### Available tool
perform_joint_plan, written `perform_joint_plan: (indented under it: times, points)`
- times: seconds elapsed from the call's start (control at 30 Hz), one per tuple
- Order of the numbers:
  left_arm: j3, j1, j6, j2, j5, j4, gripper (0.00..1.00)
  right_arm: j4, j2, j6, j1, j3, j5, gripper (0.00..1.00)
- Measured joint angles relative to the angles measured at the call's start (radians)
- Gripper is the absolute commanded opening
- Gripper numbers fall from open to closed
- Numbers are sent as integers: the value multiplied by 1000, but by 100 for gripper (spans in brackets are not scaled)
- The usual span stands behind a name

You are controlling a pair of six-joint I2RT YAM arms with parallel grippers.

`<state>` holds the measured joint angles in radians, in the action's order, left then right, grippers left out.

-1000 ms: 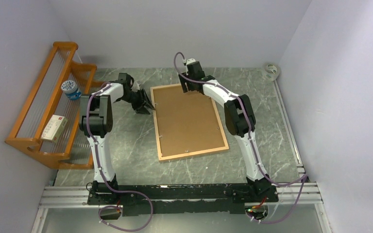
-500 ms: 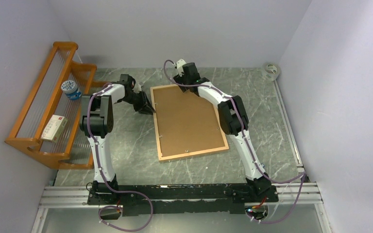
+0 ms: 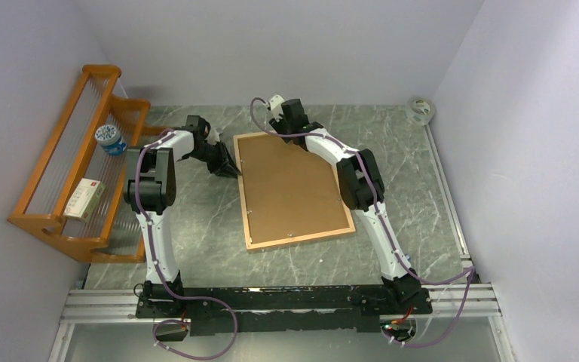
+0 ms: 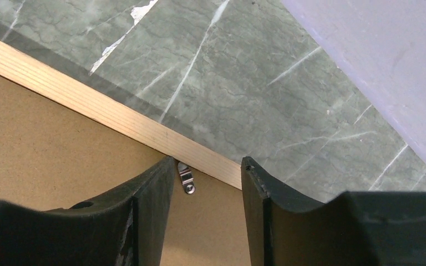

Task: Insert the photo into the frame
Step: Install the photo frame at the center of the board.

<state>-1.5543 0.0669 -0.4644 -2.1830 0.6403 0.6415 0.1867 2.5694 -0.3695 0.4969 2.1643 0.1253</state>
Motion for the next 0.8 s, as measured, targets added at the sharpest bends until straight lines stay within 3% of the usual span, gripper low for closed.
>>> perform_joint_plan:
  times: [0.37,0.53,0.63,0.8]
  points:
    - [-10,3,-1,0,-18,23,23,-9,0,-5,1,-10,-5,41]
    - [-14,3,-2,0,-28,30,22,-6,0,-2,1,-10,-5,33]
    - [-15,4,-2,0,-28,30,22,-1,0,-2,-1,-10,-4,38]
    - [-16,4,-2,0,-27,31,23,-14,-9,3,-13,-23,-27,56]
